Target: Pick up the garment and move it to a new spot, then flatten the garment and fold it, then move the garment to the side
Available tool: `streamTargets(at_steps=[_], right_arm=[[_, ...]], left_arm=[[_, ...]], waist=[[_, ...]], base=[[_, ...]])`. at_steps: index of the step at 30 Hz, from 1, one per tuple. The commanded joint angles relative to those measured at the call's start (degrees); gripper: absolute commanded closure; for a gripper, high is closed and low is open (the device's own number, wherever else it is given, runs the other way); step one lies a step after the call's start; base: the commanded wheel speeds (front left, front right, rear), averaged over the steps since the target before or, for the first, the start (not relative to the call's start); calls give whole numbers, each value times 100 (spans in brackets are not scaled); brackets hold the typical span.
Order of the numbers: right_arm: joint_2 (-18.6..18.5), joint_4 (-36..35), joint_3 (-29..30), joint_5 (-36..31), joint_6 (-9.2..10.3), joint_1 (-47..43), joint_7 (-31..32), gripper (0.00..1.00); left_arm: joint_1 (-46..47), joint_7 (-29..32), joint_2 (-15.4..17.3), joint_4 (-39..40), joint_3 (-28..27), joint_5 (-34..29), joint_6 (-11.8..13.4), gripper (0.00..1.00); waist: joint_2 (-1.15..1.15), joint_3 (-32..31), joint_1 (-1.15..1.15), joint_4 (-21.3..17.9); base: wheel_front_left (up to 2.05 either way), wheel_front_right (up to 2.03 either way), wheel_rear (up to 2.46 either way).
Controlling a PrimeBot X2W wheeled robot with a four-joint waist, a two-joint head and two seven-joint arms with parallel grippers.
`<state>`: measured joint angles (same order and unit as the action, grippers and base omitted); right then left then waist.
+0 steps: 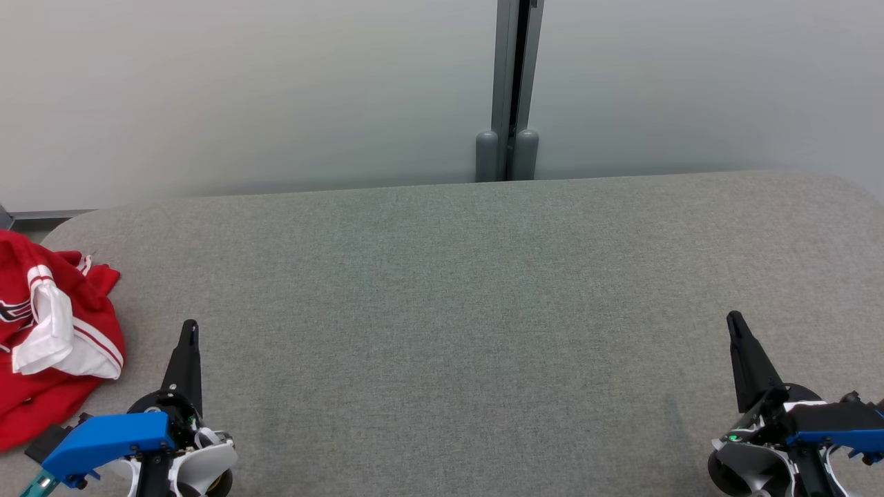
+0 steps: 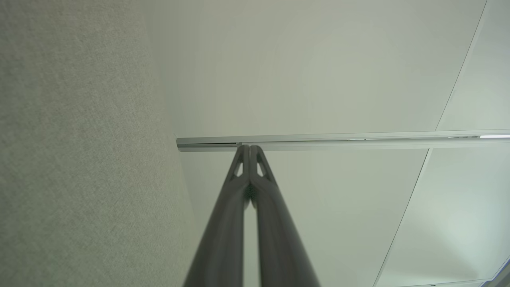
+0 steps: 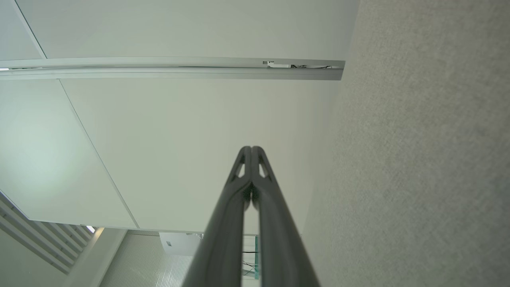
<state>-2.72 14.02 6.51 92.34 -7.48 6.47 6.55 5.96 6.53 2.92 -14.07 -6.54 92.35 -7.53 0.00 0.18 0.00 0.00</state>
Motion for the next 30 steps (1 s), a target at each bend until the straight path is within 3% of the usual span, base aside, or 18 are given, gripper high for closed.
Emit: streamTargets(at_steps=[1, 23, 24, 30], right_arm=[[-39, -18, 8, 11, -3, -71, 10, 100], [-39, -18, 8, 11, -3, -72, 10, 100], [3, 15, -2, -2, 0, -1, -2, 0], [24, 164, -83, -80, 2, -53, -69, 0]], left_arm=[[60, 14, -11, 28, -1, 9, 11, 100], [60, 14, -11, 28, -1, 9, 11, 100], [-6, -1, 1, -19, 1, -2, -1, 0], [-182, -58, 11, -198, 55, -70, -1, 0]], waist=[[0, 0, 0, 0], [0, 0, 0, 0], [0, 0, 0, 0], [0, 5, 0, 0]], base=[[0, 0, 0], [0, 0, 0], [0, 0, 0], [0, 0, 0]])
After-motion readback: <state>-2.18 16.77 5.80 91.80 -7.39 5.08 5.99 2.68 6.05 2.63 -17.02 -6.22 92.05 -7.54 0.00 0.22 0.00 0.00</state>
